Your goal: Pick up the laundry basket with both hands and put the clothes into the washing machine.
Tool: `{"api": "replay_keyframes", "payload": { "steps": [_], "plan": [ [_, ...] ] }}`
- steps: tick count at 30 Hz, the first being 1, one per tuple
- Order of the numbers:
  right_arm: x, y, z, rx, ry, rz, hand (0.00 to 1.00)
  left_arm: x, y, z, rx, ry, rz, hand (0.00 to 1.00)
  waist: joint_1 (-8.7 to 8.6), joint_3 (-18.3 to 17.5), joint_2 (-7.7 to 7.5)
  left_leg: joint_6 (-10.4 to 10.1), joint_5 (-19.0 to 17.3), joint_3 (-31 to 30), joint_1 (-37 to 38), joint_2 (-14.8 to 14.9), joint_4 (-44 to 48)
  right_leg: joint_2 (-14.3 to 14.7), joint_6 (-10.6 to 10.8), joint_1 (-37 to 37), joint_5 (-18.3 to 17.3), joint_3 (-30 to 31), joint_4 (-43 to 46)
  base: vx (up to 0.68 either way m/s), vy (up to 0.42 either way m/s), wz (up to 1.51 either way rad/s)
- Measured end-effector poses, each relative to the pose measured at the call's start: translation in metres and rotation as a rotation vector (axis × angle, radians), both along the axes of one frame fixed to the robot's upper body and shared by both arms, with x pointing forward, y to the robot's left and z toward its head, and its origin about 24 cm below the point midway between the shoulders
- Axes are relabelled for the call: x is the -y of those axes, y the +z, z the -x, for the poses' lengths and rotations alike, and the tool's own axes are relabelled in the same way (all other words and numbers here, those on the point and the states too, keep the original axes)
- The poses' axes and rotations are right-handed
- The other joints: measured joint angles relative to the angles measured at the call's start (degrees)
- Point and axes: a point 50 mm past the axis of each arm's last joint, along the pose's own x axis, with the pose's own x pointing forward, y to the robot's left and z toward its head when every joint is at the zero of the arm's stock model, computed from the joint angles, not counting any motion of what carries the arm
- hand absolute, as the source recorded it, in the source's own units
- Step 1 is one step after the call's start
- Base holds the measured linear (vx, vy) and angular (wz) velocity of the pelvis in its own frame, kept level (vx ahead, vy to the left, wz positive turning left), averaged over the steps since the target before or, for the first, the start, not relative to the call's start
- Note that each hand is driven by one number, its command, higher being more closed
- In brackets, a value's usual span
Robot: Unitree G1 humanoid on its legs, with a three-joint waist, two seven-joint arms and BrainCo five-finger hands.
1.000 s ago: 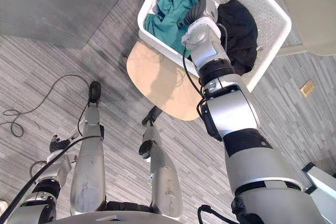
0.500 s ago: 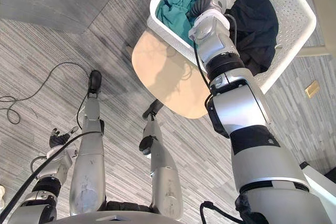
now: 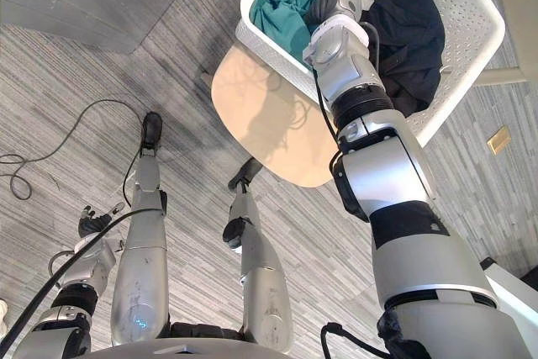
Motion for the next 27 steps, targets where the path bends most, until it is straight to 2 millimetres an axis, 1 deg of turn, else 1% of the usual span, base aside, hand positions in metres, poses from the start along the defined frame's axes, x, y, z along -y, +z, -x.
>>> {"api": "replay_keyframes", "payload": {
  "steps": [4, 9, 14, 16, 17, 19, 20, 24, 27],
  "plan": [
    [0.000, 0.000, 0.000, 0.005, 0.006, -0.035, 1.00, 0.000, 0.000, 0.000, 0.003, 0.006, 0.008, 0.00, -0.07, 0.00, 0.00, -0.01, 0.00, 0.02, 0.00, 0.00, 0.01, 0.01, 0.01, 0.00, 0.05, 0.00, 0.00, 0.03, 0.039, 0.00],
    [0.001, 0.003, 0.001, 0.030, 0.013, -0.125, 1.00, 0.000, 0.000, 0.000, 0.004, 0.014, 0.019, 0.00, -0.10, -0.01, -0.01, -0.01, 0.01, 0.17, 0.00, 0.09, 0.21, 0.03, 0.08, 0.03, 0.16, 0.16, 0.00, 0.03, 0.048, -0.01],
    [0.002, 0.008, 0.002, 0.049, 0.057, -0.296, 1.00, -0.003, -0.003, 0.003, 0.000, 0.043, 0.038, 0.00, -0.41, -0.01, -0.02, -0.23, 0.12, 0.45, 0.07, 0.52, 0.73, 0.33, 0.07, 0.11, 0.44, 0.47, 0.01, 0.03, 0.038, -0.05],
    [0.004, 0.009, 0.002, 0.061, 0.079, -0.443, 1.00, -0.005, -0.005, 0.006, -0.011, 0.064, 0.053, 0.00, -0.65, -0.02, -0.04, -0.41, 0.24, 0.69, 0.51, 0.93, 0.73, 0.67, 0.09, 0.31, 0.64, 1.07, 0.01, 0.03, 0.033, -0.07],
    [0.005, 0.009, 0.002, 0.066, 0.084, -0.490, 1.00, -0.005, -0.007, 0.007, -0.016, 0.069, 0.057, 0.00, -0.68, -0.02, -0.04, -0.42, 0.24, 0.87, 0.69, 1.06, 0.72, 0.74, 0.08, 0.37, 0.72, 1.38, 0.01, 0.03, 0.033, -0.14],
    [0.004, 0.005, 0.002, 0.089, 0.117, -0.698, 1.00, -0.006, -0.011, 0.011, -0.030, 0.101, 0.092, 0.00, -0.70, -0.02, -0.05, -0.44, 0.25, 1.97, 1.79, 1.47, 0.56, 0.86, 0.24, 0.73, 1.08, 2.46, 0.01, 0.02, 0.026, -0.19],
    [0.001, 0.001, 0.001, 0.098, 0.137, -0.811, 1.00, -0.007, -0.013, 0.013, -0.028, 0.127, 0.124, 0.00, -1.06, -0.02, -0.05, -0.64, 0.40, 2.53, 2.85, 1.71, 0.10, 0.96, 0.20, 1.23, 1.15, 3.03, 0.01, 0.01, 0.018, -0.15],
    [0.003, -0.008, 0.001, 0.110, 0.158, -0.995, 1.00, -0.008, -0.011, 0.011, 0.006, 0.158, 0.169, 0.00, -1.51, -0.04, -0.07, -0.68, 0.45, 2.69, 4.28, 2.27, -0.58, 1.38, 0.24, 2.24, 1.10, 3.22, 0.00, 0.00, 0.008, -0.03],
    [0.005, 0.000, 0.004, 0.179, 0.208, -1.148, 1.00, -0.007, -0.009, 0.009, 0.023, 0.163, 0.184, 0.00, -1.92, -0.06, -0.10, -0.72, 1.53, 2.72, 5.05, 2.33, -2.23, 1.50, 0.20, 2.29, 1.13, 3.22, 0.00, 0.01, 0.048, 0.02]
  ]
}}
